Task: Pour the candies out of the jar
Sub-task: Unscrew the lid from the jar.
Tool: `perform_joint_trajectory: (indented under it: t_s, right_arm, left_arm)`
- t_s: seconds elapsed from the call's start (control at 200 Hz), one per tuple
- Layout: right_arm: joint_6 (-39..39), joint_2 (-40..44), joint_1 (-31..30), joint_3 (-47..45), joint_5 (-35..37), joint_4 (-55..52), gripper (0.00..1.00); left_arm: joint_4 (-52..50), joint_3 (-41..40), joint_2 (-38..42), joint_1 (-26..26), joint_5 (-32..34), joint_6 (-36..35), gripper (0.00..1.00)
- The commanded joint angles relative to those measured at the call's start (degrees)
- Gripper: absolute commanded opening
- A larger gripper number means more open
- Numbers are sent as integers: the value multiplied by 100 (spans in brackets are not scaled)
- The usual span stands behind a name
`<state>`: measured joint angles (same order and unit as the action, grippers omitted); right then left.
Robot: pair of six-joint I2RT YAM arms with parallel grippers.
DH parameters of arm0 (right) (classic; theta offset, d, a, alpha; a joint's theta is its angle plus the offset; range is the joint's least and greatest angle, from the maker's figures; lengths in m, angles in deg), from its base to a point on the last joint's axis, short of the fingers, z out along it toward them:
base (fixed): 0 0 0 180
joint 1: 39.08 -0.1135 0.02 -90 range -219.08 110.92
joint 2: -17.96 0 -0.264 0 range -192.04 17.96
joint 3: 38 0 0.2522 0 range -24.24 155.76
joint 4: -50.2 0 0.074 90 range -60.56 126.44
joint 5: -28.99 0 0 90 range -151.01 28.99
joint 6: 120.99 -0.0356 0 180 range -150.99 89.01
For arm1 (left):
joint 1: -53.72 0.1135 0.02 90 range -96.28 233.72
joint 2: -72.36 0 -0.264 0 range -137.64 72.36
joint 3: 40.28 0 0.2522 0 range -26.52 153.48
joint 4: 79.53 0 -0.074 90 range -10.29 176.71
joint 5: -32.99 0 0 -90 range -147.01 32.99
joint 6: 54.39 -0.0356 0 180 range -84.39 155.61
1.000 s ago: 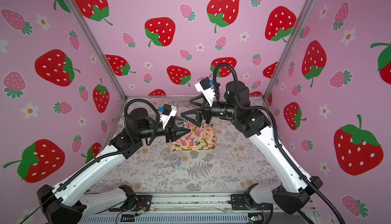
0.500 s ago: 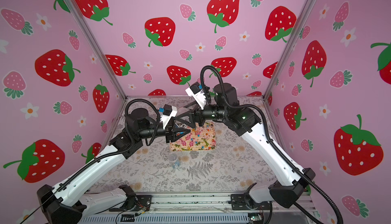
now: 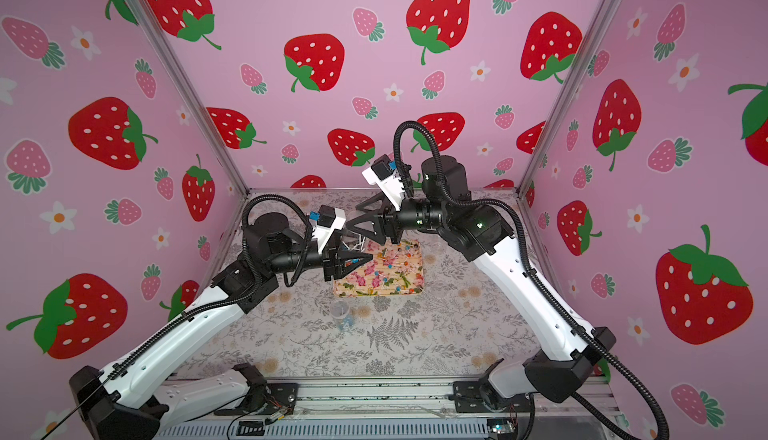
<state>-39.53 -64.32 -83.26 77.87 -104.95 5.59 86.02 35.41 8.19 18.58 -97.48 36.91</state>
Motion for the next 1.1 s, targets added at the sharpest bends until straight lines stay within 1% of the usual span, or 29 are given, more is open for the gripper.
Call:
perform_joint_trajectory:
  t_s: [0.0, 0.07, 0.155, 0.21, 0.305, 0.395, 0.5, 0.54, 0.56, 0.655, 0.735, 0.8, 0.85, 0.976, 1.041, 1.091]
  right_arm:
    - [424, -145, 77, 230, -620, 53, 49]
    - [737, -183, 140, 244, -1018, 22, 49]
    - [1371, -184, 238, 266, -1761, -65, 50]
    - [1760, -136, 275, 275, -2083, -56, 50]
    - [2259, -85, 292, 372, -2329, -106, 51]
    - [2565, -155, 311, 596, -2372, -368, 51]
    - [2647, -313, 306, 831, -2439, -699, 51]
    - [2609, -322, 304, 817, -2445, -712, 51]
    - [2588, -324, 301, 799, -2441, -714, 56]
    - [2478, -268, 305, 670, -2353, -624, 61]
    - [2317, -174, 304, 520, -2279, -435, 74]
    - [2157, -93, 305, 469, -2168, -320, 87]
    - [2018, -15, 303, 468, -1996, -261, 93]
    - [1446, 171, 305, 459, -1158, -200, 97]
    - [616, 216, 305, 476, -470, -103, 97]
    - [151, 242, 300, 502, -152, -120, 97]
  left_arm:
    - [78, 47, 103, -20, -152, -53, 39]
    - [78, 61, 109, -22, -184, -43, 39]
    - [102, 90, 123, -21, -261, -25, 39]
    - [105, 131, 114, -17, -369, 8, 40]
    - [113, 208, 74, -20, -632, 84, 40]
    - [70, 262, 44, -20, -752, 113, 40]
    - [23, 252, 77, -20, -686, 48, 40]
    - [54, 233, 88, -26, -652, 48, 40]
    - [62, 232, 96, -20, -635, 44, 40]
    - [86, 232, 104, -20, -576, 31, 40]
    - [126, 232, 97, -15, -549, 38, 40]
    - [138, 215, 101, -22, -494, 22, 40]
    - [144, 189, 112, -19, -425, 8, 40]
    - [159, 131, 132, -15, -298, -50, 40]
    - [133, 133, 124, -18, -245, -90, 40]
    - [100, 139, 132, -15, -212, -119, 40]
